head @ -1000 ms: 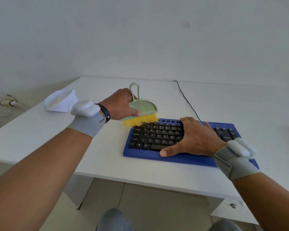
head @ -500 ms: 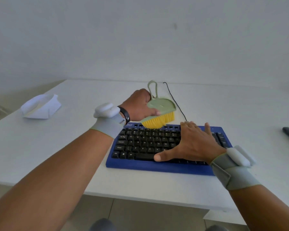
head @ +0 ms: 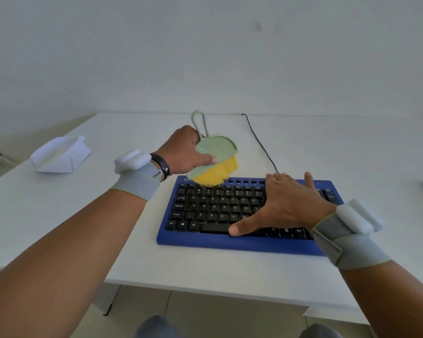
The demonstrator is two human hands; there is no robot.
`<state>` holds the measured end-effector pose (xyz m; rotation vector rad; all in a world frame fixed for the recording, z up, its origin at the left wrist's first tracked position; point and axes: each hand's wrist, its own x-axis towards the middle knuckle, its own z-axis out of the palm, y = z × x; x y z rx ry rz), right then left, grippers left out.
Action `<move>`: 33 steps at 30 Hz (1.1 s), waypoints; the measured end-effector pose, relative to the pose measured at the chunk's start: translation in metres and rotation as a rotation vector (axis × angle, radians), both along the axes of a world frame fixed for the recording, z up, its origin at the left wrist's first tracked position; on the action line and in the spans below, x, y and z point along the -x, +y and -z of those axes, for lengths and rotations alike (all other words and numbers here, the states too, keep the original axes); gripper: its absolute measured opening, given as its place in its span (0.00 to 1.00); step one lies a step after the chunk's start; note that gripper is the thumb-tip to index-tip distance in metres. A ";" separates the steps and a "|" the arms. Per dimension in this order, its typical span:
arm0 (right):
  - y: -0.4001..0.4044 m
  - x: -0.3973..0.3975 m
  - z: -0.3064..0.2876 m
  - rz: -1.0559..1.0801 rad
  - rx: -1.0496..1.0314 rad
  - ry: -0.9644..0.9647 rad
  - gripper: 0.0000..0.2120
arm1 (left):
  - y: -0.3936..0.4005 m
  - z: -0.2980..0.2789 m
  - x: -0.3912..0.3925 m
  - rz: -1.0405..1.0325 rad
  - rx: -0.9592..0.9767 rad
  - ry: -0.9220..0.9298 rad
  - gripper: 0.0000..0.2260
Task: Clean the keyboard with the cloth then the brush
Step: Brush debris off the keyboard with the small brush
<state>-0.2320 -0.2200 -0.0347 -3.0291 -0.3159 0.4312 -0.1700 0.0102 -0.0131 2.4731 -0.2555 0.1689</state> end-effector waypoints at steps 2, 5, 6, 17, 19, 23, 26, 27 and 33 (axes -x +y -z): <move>-0.002 0.003 0.002 0.000 -0.029 -0.007 0.78 | 0.017 0.002 0.000 -0.087 -0.067 -0.004 0.10; -0.003 0.006 0.003 0.000 -0.052 -0.012 0.78 | 0.037 -0.006 0.000 -0.242 -0.232 -0.060 0.15; -0.002 0.006 0.003 0.001 -0.053 -0.013 0.77 | 0.039 -0.010 0.001 -0.279 -0.271 -0.091 0.15; -0.005 0.005 0.006 0.010 -0.069 -0.029 0.78 | 0.018 0.000 0.006 -0.256 -0.184 -0.064 0.15; -0.005 0.005 0.008 0.013 -0.082 -0.036 0.78 | 0.025 -0.002 0.003 -0.323 -0.282 -0.084 0.12; -0.005 0.006 0.008 0.021 -0.127 -0.052 0.78 | 0.008 -0.023 0.003 -0.276 -0.203 -0.163 0.14; -0.010 0.009 0.006 0.054 -0.135 -0.042 0.80 | -0.027 -0.035 0.008 -0.099 -0.020 -0.137 0.16; -0.012 0.010 0.005 0.060 -0.128 -0.033 0.80 | -0.038 -0.033 0.008 -0.050 -0.018 -0.101 0.15; -0.019 0.012 0.008 0.044 -0.118 -0.019 0.80 | -0.052 -0.013 -0.010 -0.008 -0.204 -0.014 0.15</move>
